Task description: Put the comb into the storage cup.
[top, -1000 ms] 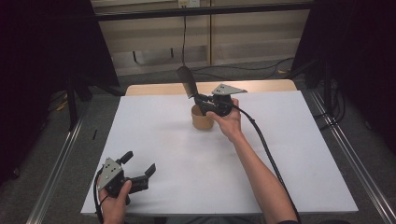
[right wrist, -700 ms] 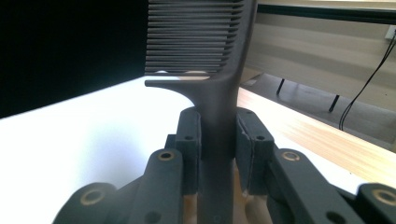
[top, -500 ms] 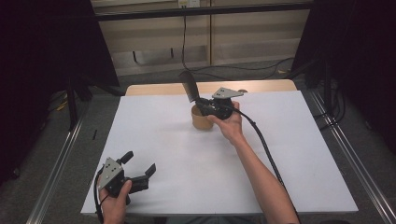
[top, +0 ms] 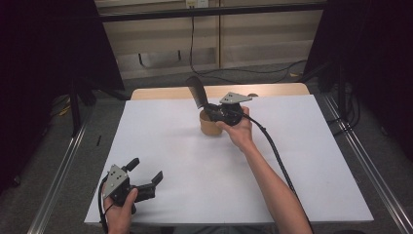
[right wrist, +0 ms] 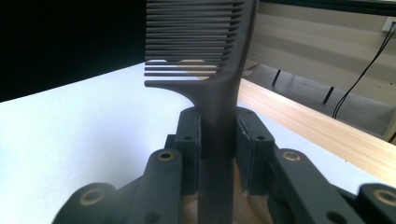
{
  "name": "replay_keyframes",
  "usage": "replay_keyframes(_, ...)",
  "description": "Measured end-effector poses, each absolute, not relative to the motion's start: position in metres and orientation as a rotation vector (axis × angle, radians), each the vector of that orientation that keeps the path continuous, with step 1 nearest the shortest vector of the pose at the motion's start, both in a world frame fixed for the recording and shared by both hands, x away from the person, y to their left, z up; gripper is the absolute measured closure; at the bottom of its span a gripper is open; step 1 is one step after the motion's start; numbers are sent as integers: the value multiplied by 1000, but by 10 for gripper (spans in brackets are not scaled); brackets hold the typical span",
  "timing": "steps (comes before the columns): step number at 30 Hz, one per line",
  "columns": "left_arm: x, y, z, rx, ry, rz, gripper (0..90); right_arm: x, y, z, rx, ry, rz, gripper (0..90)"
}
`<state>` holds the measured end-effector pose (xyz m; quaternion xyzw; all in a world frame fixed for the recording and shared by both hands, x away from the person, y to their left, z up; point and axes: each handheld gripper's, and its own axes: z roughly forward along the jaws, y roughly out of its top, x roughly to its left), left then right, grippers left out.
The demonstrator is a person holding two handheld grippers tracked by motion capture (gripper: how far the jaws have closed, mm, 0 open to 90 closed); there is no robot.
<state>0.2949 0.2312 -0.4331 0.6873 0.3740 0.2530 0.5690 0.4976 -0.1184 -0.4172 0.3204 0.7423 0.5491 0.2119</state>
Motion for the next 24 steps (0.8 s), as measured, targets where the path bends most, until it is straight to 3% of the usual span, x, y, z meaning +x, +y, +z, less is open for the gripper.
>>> replay_keyframes(7, 295, 232, -433, 1618, 878, 595, 31, 498, -118, -417, 898, 2063, 1522, 706)
replay_keyframes(15, 295, 231, -433, 1613, 876, 595, 31, 494, -115, -413, 901, 2056, 1533, 628)
replay_keyframes(17, 295, 232, -433, 1613, 877, 594, 31, 494, -115, -411, 905, 2041, 1527, 571)
replay_keyframes(24, 295, 231, -433, 1615, 876, 597, 31, 493, -119, -407, 913, 2030, 1537, 536)
